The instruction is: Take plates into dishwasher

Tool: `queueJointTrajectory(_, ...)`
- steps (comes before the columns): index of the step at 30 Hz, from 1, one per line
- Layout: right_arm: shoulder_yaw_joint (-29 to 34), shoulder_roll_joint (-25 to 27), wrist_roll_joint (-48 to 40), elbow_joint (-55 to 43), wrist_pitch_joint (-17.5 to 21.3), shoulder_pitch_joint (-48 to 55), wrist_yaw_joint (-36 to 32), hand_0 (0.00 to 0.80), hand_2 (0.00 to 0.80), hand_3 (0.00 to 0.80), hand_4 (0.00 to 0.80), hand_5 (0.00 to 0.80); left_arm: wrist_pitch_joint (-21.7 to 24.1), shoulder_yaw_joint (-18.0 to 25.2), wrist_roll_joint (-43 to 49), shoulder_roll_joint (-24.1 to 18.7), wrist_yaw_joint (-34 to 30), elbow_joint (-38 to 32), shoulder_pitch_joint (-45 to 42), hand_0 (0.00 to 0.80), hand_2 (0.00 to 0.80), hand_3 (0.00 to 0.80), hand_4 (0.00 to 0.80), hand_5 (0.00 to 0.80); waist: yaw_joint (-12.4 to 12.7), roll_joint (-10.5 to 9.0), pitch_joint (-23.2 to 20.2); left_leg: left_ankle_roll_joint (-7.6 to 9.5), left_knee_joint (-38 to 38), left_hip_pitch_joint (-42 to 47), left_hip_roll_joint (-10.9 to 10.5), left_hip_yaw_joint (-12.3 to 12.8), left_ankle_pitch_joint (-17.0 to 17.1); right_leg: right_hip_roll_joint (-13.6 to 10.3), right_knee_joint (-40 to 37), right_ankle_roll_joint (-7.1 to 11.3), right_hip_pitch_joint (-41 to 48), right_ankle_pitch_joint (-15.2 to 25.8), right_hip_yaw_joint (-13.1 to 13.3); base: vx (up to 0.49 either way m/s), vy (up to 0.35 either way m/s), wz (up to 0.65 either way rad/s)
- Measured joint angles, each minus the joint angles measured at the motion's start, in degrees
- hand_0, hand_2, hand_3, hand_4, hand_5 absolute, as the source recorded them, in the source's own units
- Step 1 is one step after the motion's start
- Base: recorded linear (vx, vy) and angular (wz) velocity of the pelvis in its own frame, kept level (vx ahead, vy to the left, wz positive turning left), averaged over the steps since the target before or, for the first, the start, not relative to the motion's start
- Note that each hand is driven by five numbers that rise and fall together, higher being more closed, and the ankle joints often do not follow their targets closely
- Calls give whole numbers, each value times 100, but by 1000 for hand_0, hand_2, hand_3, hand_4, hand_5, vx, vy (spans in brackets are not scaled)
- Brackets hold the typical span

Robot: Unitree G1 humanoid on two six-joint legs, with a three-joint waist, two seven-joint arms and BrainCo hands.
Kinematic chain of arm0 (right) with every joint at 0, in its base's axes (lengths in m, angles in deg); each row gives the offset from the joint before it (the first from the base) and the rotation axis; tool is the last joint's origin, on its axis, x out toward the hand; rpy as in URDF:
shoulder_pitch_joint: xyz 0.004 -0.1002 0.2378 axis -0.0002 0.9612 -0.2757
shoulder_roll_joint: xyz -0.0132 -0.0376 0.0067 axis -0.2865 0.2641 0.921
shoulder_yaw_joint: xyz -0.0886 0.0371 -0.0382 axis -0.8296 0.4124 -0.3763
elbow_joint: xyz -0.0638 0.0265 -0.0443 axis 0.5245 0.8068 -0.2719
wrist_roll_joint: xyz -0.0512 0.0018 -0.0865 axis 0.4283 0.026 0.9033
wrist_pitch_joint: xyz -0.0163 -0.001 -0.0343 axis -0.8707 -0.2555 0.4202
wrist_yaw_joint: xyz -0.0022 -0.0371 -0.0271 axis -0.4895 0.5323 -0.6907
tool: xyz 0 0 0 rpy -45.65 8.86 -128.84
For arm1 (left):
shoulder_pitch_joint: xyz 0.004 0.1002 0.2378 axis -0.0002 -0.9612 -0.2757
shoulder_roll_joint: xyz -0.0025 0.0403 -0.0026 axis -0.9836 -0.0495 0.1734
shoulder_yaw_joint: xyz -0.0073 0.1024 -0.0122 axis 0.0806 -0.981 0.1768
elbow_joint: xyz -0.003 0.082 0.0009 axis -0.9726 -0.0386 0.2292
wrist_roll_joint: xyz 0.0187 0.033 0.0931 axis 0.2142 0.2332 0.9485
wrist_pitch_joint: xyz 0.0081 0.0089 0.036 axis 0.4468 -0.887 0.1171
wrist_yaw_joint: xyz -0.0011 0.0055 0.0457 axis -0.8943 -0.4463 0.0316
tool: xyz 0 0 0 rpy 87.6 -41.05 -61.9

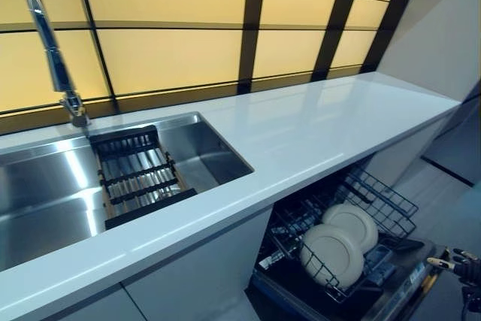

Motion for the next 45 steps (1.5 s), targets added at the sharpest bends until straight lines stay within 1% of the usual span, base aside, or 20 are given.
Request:
queueJointTrajectory(1,0,-14,-6,44,15,-56,-23,0,0,0,0,0,-73,-3,-1,-104,41,-7,42,0,0,0,0,0,7,-6,49,50,2,-22,43,164,-30,34,-69,323,-58,212,-79,-210,-53,-70)
queueJointTrajectory(2,4,-11,-7,118,16,-72,-29,0,0,0,0,0,-120,-1,0,-157,74,-6,87,0,0,0,0,0,-7,16,113,80,-7,-36,93,253,-16,-2,2,430,-142,173,-139,-264,-88,-59)
queueJointTrajectory(4,-6,-19,-30,273,15,-70,-9,0,0,0,0,0,-146,-24,-3,-193,102,44,139,0,0,0,0,0,53,91,115,115,-1,-45,244,548,48,-108,817,181,-324,-280,-330,-290,-126,-48)
queueJointTrajectory(5,-47,-32,-44,294,15,-62,22,0,0,0,0,0,-152,-27,-5,-164,107,55,208,0,0,0,0,0,254,235,126,100,10,-87,470,729,76,-149,1742,12,-578,-663,-406,-241,-136,-52)
queueJointTrajectory(6,-48,-38,-61,283,15,-65,23,0,0,0,0,0,-165,-29,-7,-151,111,39,260,0,0,0,0,0,325,291,133,87,43,-134,570,743,95,-228,2026,64,-603,-785,-420,-330,-225,-49)
queueJointTrajectory(9,-148,-61,-106,344,29,-300,134,0,0,0,0,0,-200,-32,-14,-180,128,50,255,0,0,0,0,0,808,281,115,-142,262,-262,840,905,310,-1189,2825,415,-403,-1267,-482,-266,-266,-33)
queueJointTrajectory(11,-371,-129,-108,557,91,-541,243,0,0,0,0,0,-205,-43,-19,-269,136,57,160,0,0,0,0,0,1123,120,28,-178,476,-309,964,810,313,-1640,2390,429,45,-1092,-416,-185,-308,-45)
queueJointTrajectory(13,-515,-252,-112,861,177,-881,304,0,0,0,0,0,-212,-71,-24,-309,130,58,127,0,0,0,0,0,1288,36,-19,-193,610,-464,1105,260,289,-1421,1475,465,526,-1388,-475,-151,-297,-35)
queueJointTrajectory(15,-529,-267,-168,1111,169,-1219,374,0,0,0,0,0,-208,-29,-69,-161,138,54,292,0,0,0,0,0,1358,49,4,-219,975,-896,842,-35,-45,-1290,1016,285,519,-1517,-548,-202,-281,-23)
queueJointTrajectory(18,-569,-264,-257,1153,166,-1130,352,0,0,0,0,0,-187,-28,-145,-182,192,51,453,0,0,0,0,0,1348,50,44,-246,1294,-1018,1179,-56,110,-956,999,98,604,-1519,-654,-199,-219,6)
queueJointTrajectory(19,-557,-227,-288,1190,183,-1066,348,0,0,0,0,0,-152,-33,-168,-172,197,51,526,0,0,0,0,0,1303,34,62,-376,1387,-1074,1266,-41,3,-845,933,25,685,-1524,-761,-217,-213,18)
queueJointTrajectory(22,-582,-265,-336,1437,170,-1001,297,0,0,0,0,0,-59,-24,-254,-209,253,36,654,0,0,0,0,0,1230,-165,99,-581,1244,-1070,1345,2,91,-815,566,-40,677,-1392,-861,-205,-152,-7)
queueJointTrajectory(24,-579,-263,-388,1441,169,-968,237,0,0,0,0,0,-21,-24,-256,-227,264,35,638,0,0,0,0,0,1234,-177,121,-606,1076,-1144,1407,-1,273,-798,630,-28,656,-1378,-888,-217,-139,-17)
queueJointTrajectory(26,-579,-305,-439,1481,166,-847,187,0,0,0,0,0,24,-28,-263,-302,310,35,642,0,0,0,0,0,1233,-322,104,-571,1065,-1133,1322,9,355,-831,785,28,705,-1435,-904,-232,-141,3)
queueJointTrajectory(30,-619,-315,-516,1484,168,-847,40,0,0,0,0,0,42,-23,-301,-282,323,34,645,0,0,0,0,0,1229,-207,95,-581,703,-1094,1233,-51,642,-747,496,19,761,-1234,-971,-200,-101,9)
queueJointTrajectory(37,-733,-298,-537,1590,170,-1050,-179,0,0,0,0,0,235,3,-530,-192,361,13,339,0,0,0,0,0,1400,276,139,-591,593,-963,1314,-63,738,-581,157,-48,970,-1060,-884,-182,-76,0)
queueJointTrajectory(41,-735,-297,-568,1567,201,-1124,-230,0,0,0,0,0,249,135,-587,197,274,-11,166,0,0,0,0,0,1394,522,169,-566,627,-942,1279,-93,839,-556,115,-34,1077,-1078,-907,-221,-76,10)
queueJointTrajectory(42,-736,-302,-580,1583,201,-1075,-246,0,0,0,0,0,249,156,-587,235,241,-11,167,0,0,0,0,0,1380,531,177,-563,686,-956,1262,-89,847,-561,90,-28,1126,-1089,-906,-274,-99,36)
queueJointTrajectory(44,-774,-420,-739,1821,220,-1016,-375,0,0,0,0,0,251,212,-622,269,172,-20,241,0,0,0,0,0,1376,383,212,-425,1134,-1215,1124,-385,1117,-705,236,-99,1098,-1254,-816,-159,-13,28)
queueJointTrajectory(45,-778,-470,-772,1858,220,-1016,-421,0,0,0,0,0,249,212,-678,268,168,-20,253,0,0,0,0,0,1365,291,214,-489,1212,-1275,1035,-485,1246,-790,220,-124,1092,-1256,-744,-37,112,0)
